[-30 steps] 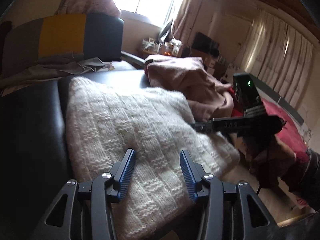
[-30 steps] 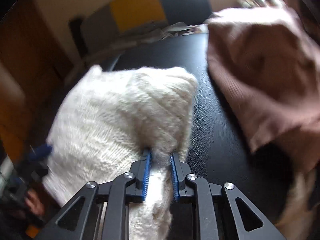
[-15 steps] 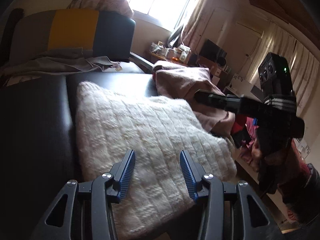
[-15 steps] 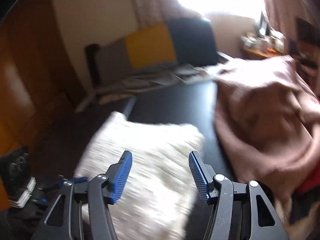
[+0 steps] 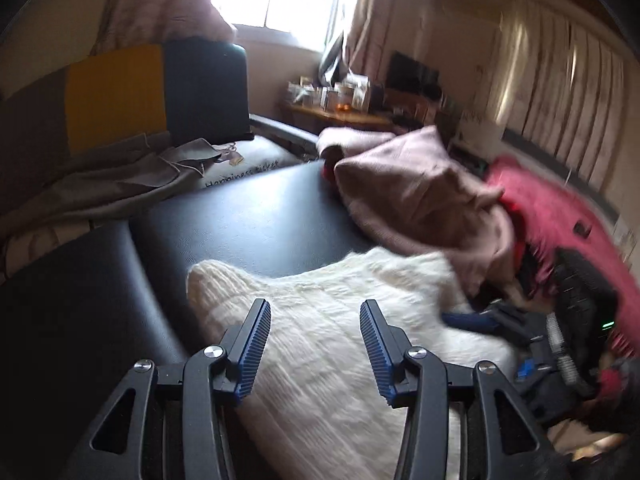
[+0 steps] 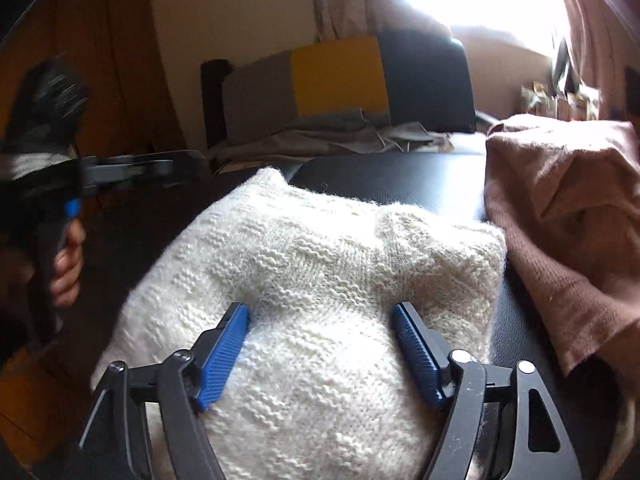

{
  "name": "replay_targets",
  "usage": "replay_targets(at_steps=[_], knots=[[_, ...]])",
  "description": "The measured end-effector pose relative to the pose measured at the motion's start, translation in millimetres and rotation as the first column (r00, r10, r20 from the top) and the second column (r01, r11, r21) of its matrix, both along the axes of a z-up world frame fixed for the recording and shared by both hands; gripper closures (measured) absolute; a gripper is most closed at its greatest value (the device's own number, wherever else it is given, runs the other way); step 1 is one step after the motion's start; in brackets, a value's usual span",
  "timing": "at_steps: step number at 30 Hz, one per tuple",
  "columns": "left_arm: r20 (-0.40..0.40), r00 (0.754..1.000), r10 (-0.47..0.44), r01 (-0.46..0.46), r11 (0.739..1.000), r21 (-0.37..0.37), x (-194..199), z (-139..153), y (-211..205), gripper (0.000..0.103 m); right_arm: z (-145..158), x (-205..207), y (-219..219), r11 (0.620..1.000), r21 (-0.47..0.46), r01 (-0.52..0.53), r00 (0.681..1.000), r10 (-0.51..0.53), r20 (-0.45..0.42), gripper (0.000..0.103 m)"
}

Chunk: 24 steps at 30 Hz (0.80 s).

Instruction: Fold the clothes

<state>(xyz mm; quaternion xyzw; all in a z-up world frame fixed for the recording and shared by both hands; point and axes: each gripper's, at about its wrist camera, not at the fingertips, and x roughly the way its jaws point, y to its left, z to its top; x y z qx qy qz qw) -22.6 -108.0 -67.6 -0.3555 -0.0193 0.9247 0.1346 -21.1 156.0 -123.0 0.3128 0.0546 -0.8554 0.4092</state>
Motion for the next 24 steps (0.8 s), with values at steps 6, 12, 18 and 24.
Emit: replay_targets(at_steps=[6,12,18,24], knots=[[0.224,0.972,0.065,-0.076,0.996,0.039,-49.7,-53.6,-9.1,0.055,-1.2,3.3,7.6,0.999,-0.026,-0.024,0.999,0.024,-0.029,0.022],[0.233,0.961,0.148,-0.166,0.984,0.061,-50.6,-64.6,-10.3,0.055,-4.1,0.0,6.3,0.998,-0.048,-0.03,0.999,0.028,-0.034,0.02],[0.194,0.959,0.205,-0.227,0.968,0.103,-40.3,-54.5,-15.4,0.055,-5.1,-8.4,6.1,0.998,-0.06,-0.036,0.999,0.034,-0.032,0.019],[0.084,0.947,0.311,-0.322,0.924,0.207,25.9,-14.1,-41.3,0.056,-5.4,-5.1,6.6,0.997,-0.071,-0.033,0.998,0.029,-0.049,0.018]])
